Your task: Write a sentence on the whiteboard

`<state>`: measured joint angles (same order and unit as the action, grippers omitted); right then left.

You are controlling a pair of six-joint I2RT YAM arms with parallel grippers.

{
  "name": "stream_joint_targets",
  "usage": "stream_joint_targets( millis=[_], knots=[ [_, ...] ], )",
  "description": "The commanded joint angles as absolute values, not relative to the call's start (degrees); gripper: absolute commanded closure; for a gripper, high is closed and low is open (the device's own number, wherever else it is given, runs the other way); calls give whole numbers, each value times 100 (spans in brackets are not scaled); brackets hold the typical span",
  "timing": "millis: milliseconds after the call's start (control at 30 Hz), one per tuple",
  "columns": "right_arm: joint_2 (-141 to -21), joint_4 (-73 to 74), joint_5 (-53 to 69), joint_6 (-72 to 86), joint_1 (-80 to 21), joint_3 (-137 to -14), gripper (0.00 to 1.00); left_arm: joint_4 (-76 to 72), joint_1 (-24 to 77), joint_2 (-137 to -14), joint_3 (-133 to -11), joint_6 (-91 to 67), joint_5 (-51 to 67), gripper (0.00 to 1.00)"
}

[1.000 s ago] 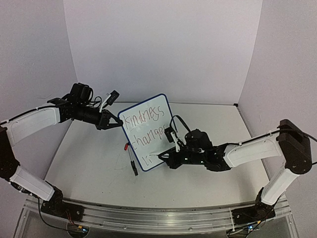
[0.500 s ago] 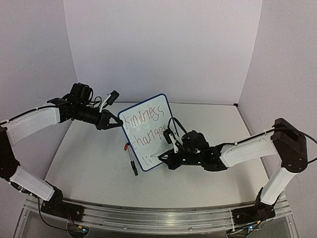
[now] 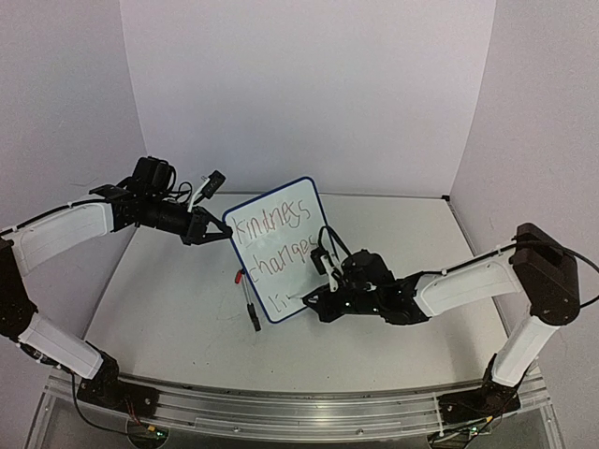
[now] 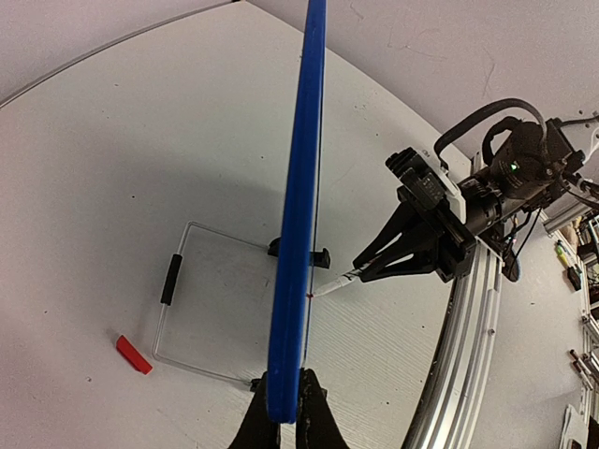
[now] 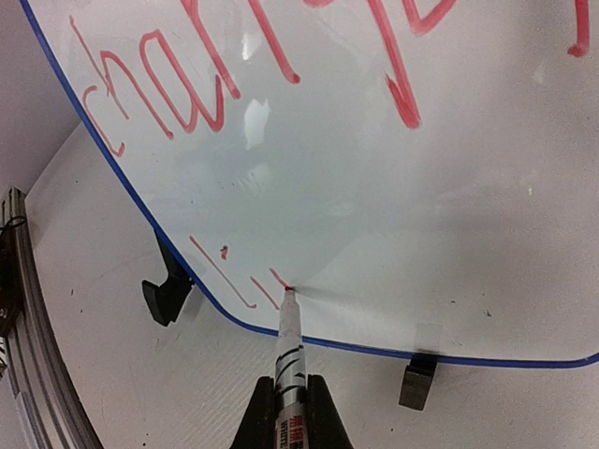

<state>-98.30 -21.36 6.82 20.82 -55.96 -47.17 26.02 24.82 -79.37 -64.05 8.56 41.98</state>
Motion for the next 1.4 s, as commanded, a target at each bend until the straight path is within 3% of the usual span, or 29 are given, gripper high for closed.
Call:
stream_joint_targets(
  millis=[0,1367],
  knots=[
    [-9862,-2107,376,2250,-5590,-4527,100,2806,2540,-7910,-6402,1061,3943,100],
    [-9489,-2027,97,2046,-5590,-4782,100,2818,2540,-7875,-6392,1066,3903,100]
  ],
)
